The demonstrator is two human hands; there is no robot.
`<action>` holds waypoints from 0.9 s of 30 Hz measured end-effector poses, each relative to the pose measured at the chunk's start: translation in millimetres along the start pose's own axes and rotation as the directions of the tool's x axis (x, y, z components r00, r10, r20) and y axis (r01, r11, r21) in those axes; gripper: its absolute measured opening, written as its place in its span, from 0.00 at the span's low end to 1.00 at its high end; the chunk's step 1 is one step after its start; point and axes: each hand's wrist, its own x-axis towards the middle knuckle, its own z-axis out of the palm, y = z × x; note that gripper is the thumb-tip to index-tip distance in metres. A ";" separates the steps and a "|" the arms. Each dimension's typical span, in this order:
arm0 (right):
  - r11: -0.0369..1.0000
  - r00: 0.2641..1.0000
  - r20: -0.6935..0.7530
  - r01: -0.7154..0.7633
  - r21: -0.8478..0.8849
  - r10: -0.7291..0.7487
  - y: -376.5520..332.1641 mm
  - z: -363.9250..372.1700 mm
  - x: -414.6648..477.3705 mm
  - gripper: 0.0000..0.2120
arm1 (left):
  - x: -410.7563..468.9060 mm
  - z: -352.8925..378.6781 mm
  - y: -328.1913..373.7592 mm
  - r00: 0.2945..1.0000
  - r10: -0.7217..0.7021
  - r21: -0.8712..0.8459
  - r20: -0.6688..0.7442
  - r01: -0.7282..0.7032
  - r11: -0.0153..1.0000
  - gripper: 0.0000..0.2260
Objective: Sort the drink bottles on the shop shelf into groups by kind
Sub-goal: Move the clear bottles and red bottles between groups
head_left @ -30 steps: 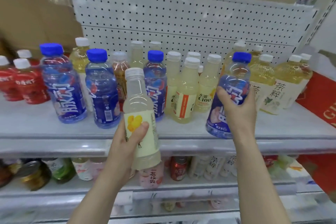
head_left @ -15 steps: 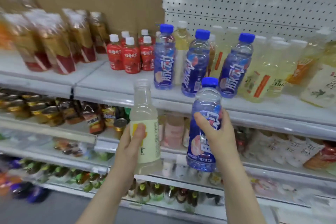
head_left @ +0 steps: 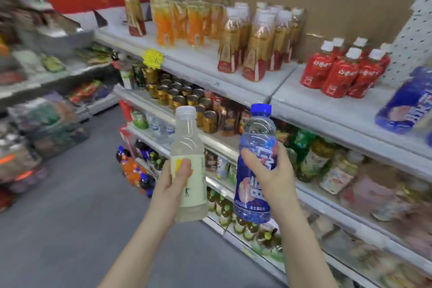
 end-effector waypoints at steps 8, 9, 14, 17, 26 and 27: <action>1.000 0.995 0.098 0.010 0.015 -0.012 -13.6 105.5 64.5 0.18 | 77.3 -69.6 33.8 0.995 0.072 -0.016 -0.071 -0.074 0.997 0.18; 1.000 0.994 0.106 0.015 0.018 -0.017 -13.8 117.8 75.5 0.18 | 90.4 -75.2 39.2 0.994 0.085 -0.013 -0.068 -0.086 0.996 0.18; 0.997 0.991 0.126 0.039 0.059 -0.047 -20.5 180.3 132.7 0.20 | 162.8 -100.5 68.3 0.991 0.113 -0.007 -0.073 -0.114 0.993 0.19; 0.996 0.989 0.129 0.062 0.068 -0.071 -29.7 214.1 164.5 0.25 | 203.3 -112.9 86.4 0.989 0.124 0.007 -0.075 -0.124 0.992 0.20; 0.996 0.991 0.095 0.094 0.009 -0.095 -43.4 298.9 232.4 0.26 | 315.9 -155.6 116.9 0.992 0.125 -0.064 -0.019 -0.126 0.990 0.23; 0.995 0.991 0.085 0.101 -0.001 -0.100 -43.5 311.0 239.0 0.26 | 329.3 -162.3 121.8 0.992 0.124 -0.056 -0.004 -0.124 0.991 0.22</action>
